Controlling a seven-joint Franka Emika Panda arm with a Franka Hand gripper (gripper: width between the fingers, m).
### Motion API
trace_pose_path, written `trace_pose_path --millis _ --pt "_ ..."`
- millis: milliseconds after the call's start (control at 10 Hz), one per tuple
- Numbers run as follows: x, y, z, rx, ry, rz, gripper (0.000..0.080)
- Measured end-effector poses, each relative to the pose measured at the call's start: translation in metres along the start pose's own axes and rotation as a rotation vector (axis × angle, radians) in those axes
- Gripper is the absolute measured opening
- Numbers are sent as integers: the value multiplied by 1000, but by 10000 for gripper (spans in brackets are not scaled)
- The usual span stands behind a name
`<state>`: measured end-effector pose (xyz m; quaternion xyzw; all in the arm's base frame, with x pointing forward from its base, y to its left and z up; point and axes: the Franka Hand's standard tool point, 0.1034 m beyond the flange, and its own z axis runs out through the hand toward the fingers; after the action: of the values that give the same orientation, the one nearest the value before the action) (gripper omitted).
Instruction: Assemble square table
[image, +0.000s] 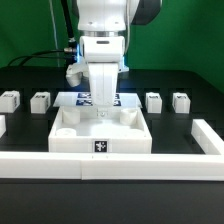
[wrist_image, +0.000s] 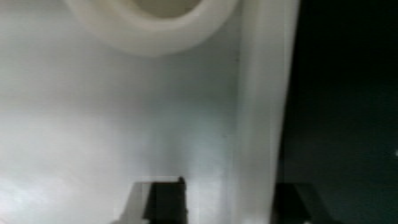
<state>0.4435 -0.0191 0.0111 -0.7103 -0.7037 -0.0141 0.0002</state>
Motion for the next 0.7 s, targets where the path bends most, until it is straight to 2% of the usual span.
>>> trace_pose_path --millis 200,700 --pt "0 0 0 0 0 0 57" --pt "0 0 0 0 0 0 57"
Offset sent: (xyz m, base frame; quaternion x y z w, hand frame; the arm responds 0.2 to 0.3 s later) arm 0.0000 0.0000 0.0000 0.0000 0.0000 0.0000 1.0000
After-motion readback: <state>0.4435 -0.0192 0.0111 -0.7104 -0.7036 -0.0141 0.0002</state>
